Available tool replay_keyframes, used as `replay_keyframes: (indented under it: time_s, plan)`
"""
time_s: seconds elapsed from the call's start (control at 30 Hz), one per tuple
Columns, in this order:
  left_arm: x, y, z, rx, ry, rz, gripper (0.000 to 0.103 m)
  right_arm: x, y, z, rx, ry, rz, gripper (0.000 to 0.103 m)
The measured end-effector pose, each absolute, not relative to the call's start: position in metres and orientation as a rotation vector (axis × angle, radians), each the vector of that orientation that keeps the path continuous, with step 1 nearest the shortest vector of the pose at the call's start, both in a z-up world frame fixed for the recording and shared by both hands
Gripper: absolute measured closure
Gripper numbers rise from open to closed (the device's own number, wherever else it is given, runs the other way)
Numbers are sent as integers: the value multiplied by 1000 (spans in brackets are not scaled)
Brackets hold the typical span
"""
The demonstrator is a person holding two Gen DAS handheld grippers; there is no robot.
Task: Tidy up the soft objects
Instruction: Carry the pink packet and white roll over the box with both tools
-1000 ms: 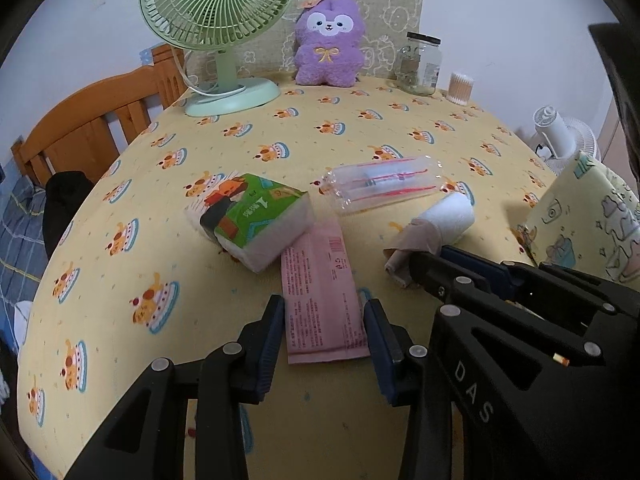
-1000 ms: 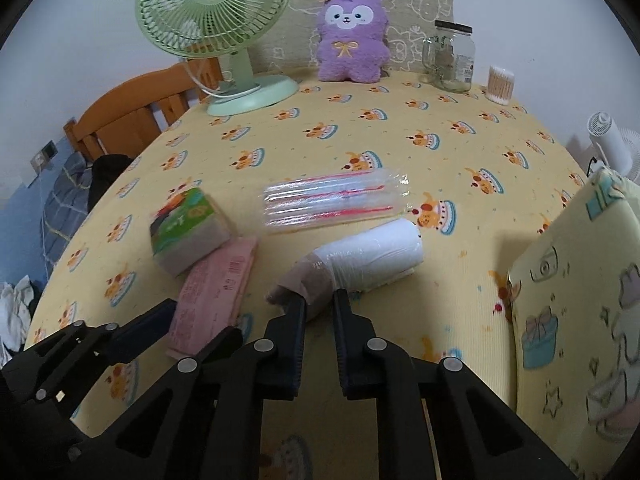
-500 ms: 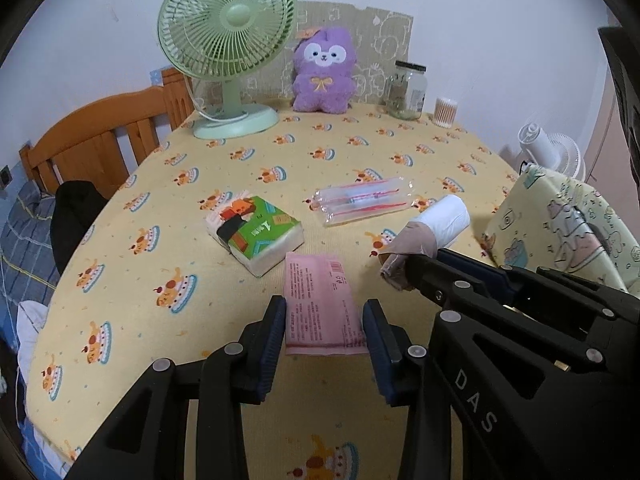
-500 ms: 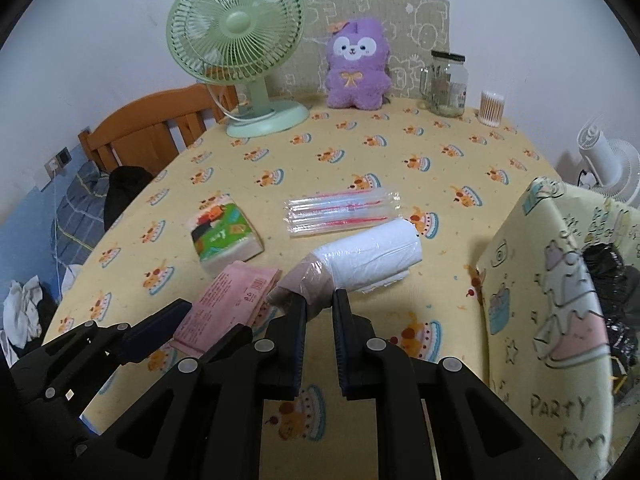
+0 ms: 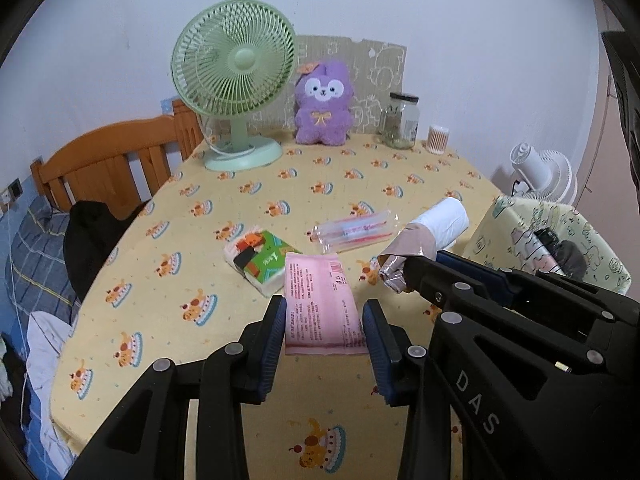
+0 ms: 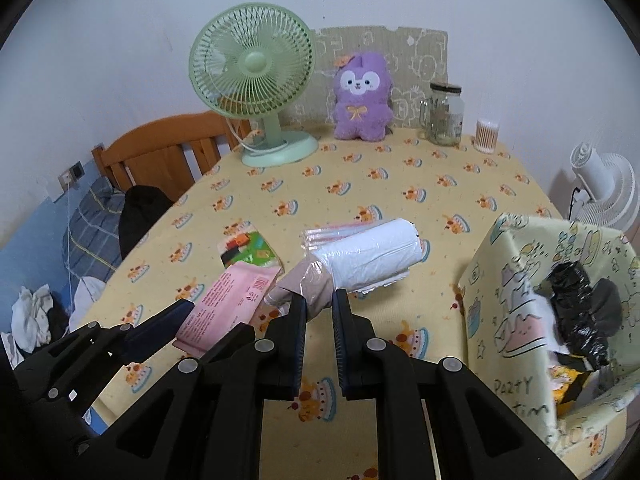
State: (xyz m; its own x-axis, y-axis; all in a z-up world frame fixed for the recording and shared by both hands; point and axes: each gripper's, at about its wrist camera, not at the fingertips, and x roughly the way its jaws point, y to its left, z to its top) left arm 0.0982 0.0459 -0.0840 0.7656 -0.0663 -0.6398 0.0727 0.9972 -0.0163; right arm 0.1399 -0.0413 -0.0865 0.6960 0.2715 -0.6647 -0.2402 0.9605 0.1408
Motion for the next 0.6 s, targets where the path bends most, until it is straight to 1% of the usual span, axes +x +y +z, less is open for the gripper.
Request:
replay_keyframes:
  time_s: [0.6]
  plan:
    - [89,31,-44,34,612,-83,63,128,-60,-43,63,664,279,87]
